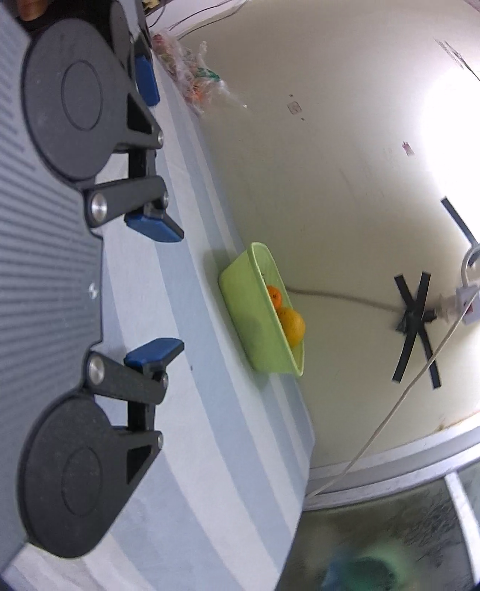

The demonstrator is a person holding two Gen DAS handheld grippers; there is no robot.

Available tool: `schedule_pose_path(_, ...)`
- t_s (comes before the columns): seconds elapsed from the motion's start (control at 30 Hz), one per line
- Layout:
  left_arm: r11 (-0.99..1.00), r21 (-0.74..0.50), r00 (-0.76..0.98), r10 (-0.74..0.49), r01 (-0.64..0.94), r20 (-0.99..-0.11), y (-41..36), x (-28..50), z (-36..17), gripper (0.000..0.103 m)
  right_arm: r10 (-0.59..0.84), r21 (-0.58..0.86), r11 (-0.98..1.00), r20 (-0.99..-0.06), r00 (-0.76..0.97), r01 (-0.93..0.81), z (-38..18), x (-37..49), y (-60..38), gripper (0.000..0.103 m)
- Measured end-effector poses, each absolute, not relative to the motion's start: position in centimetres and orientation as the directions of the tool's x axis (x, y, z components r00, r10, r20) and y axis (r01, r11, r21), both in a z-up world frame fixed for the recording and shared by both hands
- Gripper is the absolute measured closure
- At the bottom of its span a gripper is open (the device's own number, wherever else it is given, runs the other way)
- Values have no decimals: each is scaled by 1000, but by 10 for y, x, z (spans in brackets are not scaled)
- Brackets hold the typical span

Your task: Organize fruits

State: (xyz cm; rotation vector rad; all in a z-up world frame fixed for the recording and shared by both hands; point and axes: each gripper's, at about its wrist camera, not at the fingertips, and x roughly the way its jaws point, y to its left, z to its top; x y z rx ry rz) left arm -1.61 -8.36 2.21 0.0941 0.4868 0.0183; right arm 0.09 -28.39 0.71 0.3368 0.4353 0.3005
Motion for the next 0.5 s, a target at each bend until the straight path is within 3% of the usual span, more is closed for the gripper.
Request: schedule_pose_path(0.5,995,98,888,44,1,-459,-85,-19,23,8,349,378,903,-372,860,-203,5,-1,-285,43)
